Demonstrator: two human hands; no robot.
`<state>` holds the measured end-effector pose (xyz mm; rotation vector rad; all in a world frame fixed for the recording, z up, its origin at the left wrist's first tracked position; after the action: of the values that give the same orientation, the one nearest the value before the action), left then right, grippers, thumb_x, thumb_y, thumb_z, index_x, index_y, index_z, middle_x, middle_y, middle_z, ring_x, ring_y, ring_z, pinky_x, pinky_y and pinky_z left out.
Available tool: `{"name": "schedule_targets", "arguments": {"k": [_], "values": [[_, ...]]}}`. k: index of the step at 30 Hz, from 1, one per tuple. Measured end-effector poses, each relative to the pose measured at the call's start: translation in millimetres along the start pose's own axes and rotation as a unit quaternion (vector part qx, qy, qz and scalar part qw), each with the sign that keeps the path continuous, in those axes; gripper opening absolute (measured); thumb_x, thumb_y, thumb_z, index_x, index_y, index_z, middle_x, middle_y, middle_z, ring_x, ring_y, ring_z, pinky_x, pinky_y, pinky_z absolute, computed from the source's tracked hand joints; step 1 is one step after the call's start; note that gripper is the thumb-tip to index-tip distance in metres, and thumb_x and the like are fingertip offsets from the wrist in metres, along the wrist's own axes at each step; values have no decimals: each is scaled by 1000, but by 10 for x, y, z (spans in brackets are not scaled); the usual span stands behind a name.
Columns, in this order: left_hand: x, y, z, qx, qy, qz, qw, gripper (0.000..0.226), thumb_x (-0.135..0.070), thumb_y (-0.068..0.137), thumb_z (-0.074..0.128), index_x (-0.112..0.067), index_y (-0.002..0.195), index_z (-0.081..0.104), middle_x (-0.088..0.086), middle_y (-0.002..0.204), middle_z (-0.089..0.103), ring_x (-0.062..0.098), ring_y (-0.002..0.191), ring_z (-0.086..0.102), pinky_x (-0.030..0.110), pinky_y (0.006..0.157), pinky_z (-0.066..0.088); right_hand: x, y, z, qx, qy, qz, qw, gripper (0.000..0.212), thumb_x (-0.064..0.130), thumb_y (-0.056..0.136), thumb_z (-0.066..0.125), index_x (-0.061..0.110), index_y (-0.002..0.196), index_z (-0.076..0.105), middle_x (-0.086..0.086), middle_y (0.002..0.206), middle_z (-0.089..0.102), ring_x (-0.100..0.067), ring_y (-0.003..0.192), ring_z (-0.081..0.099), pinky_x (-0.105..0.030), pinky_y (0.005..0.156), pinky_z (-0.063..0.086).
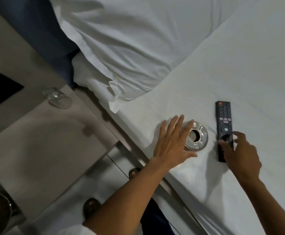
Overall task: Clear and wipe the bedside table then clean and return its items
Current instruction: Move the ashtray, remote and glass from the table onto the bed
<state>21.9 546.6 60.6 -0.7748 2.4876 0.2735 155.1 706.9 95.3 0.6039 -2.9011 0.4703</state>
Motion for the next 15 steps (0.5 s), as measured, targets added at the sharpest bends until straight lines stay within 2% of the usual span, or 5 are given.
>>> {"name": "schedule_targets", "arguments": {"k": [3, 5, 7, 10, 15], "values": [[414, -254, -472, -91, -23, -37, 995, 71, -50, 85, 60, -22, 146, 38, 8, 157, 33, 26, 145, 28, 49, 119, 19, 520, -84, -98, -67, -2, -75, 995, 32, 32, 93, 55, 8, 114, 52, -27, 102, 64, -47, 94, 56, -52, 77, 50], [861, -486, -836, -159, -12, -82, 984, 58, -29, 83, 62, -20, 139, 49, 8, 150, 44, 27, 137, 41, 48, 111, 32, 1073, -271, -58, -82, 72, -158, 981, 25, 22, 92, 56, 11, 115, 54, -19, 105, 65, -42, 98, 56, -51, 81, 49], [1351, -734, -1143, -202, 16, -130, 971, 58, -16, 79, 63, -17, 135, 51, 9, 146, 49, 28, 131, 46, 46, 105, 37, 1687, -531, 72, -75, 149, -235, 957, 26, 12, 91, 56, 14, 117, 56, -11, 105, 65, -33, 100, 57, -49, 82, 49], [2111, -1099, -1500, -225, 95, -201, 948, 65, -11, 73, 65, -17, 135, 48, 12, 143, 51, 28, 129, 45, 46, 103, 39, 2721, -967, 492, -16, 204, -345, 916, 26, 8, 90, 54, 14, 115, 58, -5, 103, 63, -27, 95, 58, -47, 76, 51], [3255, -1397, -1907, -182, 190, -286, 921, 60, -21, 77, 70, -14, 134, 52, 15, 141, 52, 34, 125, 50, 46, 97, 42, 4019, -1438, 1679, 148, 94, -448, 877, 41, 9, 84, 50, 16, 125, 51, -10, 118, 56, -30, 106, 53, -42, 80, 51]]}}
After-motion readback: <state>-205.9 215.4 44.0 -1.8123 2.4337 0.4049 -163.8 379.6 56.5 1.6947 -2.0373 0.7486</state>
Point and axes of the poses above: each hand's wrist, its own y-axis towards the middle knuckle, its own z-axis out of the palm, x = y × z, the point moved 10 cm from there along y, towards the middle knuckle
